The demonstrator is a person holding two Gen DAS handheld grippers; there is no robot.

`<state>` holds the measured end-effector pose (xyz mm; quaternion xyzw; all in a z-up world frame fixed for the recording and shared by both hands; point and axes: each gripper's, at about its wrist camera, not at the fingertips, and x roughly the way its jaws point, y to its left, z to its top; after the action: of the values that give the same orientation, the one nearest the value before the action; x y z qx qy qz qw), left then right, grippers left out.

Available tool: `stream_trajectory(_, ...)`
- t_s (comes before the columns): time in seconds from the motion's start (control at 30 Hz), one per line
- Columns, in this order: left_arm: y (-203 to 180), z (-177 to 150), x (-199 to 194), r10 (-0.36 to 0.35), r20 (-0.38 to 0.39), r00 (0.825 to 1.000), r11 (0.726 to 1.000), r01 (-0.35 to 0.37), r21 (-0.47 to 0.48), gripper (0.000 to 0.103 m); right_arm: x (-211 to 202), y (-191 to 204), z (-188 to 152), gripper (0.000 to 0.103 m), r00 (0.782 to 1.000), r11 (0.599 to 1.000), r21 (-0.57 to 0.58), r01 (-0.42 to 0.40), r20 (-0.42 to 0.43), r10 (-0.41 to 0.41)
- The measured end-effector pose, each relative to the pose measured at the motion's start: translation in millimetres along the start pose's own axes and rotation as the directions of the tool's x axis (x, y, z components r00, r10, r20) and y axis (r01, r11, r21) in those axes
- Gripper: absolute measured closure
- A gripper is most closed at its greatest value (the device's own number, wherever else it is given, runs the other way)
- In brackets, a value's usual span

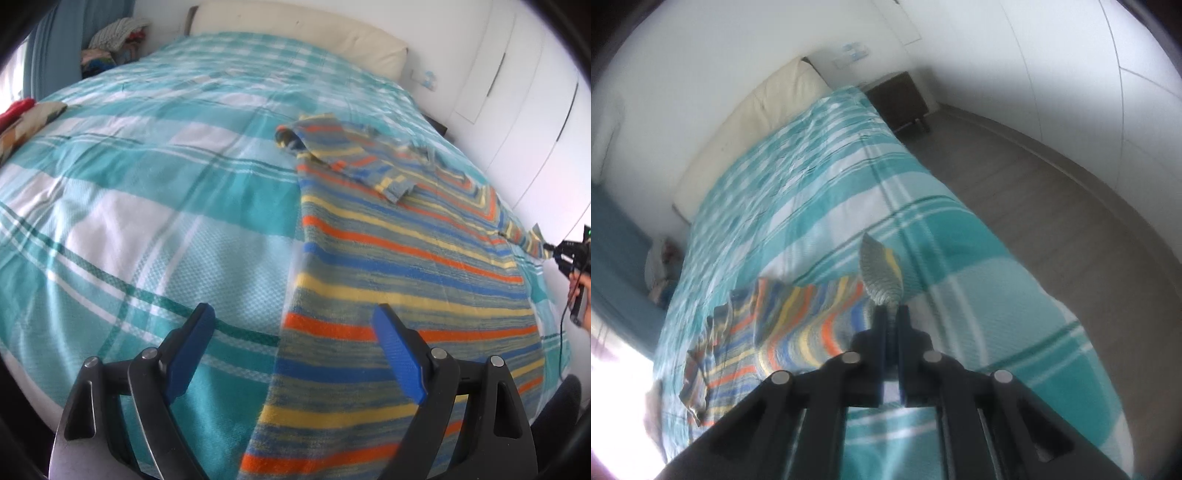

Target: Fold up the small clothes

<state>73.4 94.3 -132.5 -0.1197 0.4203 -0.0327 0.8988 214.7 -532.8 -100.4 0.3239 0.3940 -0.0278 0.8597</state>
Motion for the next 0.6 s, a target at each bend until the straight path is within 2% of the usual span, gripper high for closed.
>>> stream_trajectory(0.07, -2.0, -0.6, 1.8, 0.002, -0.003, 1.0, 1.0, -0.002, 0.001, 0.014, 5.3, -8.5, -8.7, 0.097, 0.998, 0.997, 0.043, -0.065, -0.011, 0.065)
stream_trajectory(0.13, -3.5, -2.1, 1.2, 0.008, 0.002, 1.0, 1.0, -0.008, 0.01, 0.014, 9.3, -11.6, -13.1, 0.088, 0.994, 0.991, 0.075, -0.107, -0.005, 0.108)
stream_trajectory(0.17, -3.5, -2.9, 0.5, 0.013, 0.004, 1.0, 1.0, -0.013, 0.015, 0.014, 12.2, -12.4, -15.1, 0.081, 0.992, 0.989, 0.088, -0.122, 0.0, 0.122)
stream_trajectory(0.2, -3.7, -3.7, 0.3, 0.018, 0.005, 1.0, 1.0, -0.018, 0.019, 0.014, 14.6, -12.6, -16.1, 0.062, 0.992, 0.987, 0.096, -0.126, 0.01, 0.125)
stream_trajectory(0.23, -3.8, -4.6, 0.4, 0.022, 0.004, 1.0, 1.0, -0.022, 0.022, 0.014, 16.4, -11.5, -17.0, 0.054, 0.992, 0.988, 0.096, -0.122, 0.021, 0.121)
stream_trajectory(0.27, -4.2, -5.5, 1.4, 0.025, 0.0, 1.0, 0.999, -0.025, 0.024, 0.014, 19.7, -12.1, -16.7, 0.054, 0.994, 0.989, 0.096, -0.112, 0.019, 0.111)
stream_trajectory(0.3, -4.2, -5.8, 2.1, 0.028, -0.003, 1.0, 0.999, -0.028, 0.025, 0.014, 24.0, -11.1, -16.1, 0.061, 0.996, 0.991, 0.097, -0.089, 0.006, 0.089)
stream_trajectory(0.33, -5.1, -6.1, 2.7, 0.033, -0.004, 0.999, 0.999, -0.033, 0.029, 0.014, 21.2, -17.0, -15.9, 0.095, 0.998, 0.993, 0.101, -0.058, 0.005, 0.057)
stream_trajectory(0.37, -5.4, -6.0, 3.0, 0.036, -0.003, 0.999, 0.999, -0.035, 0.032, 0.014, 17.9, -19.0, -16.1, 0.099, 0.999, 0.993, 0.111, -0.031, 0.017, 0.029)
stream_trajectory(0.47, -6.8, -7.1, 2.2, 0.045, 0.0, 0.999, 0.998, -0.045, 0.047, 0.014, -7.5, -33.9, -19.0, 0.101, 0.995, 0.986, 0.164, 0.016, 0.096, -0.033)
stream_trajectory(0.5, -6.7, -7.6, 2.0, 0.047, 0.0, 0.999, 0.998, -0.047, 0.049, 0.014, -13.0, -42.2, -22.8, 0.101, 0.993, 0.979, 0.195, 0.052, 0.097, -0.072)
stream_trajectory(0.6, -6.9, -7.8, 3.3, 0.046, -0.005, 0.999, 0.998, -0.045, 0.05, 0.014, -11.1, -61.9, -36.7, 0.101, 0.993, 0.964, 0.247, 0.098, 0.042, -0.111)
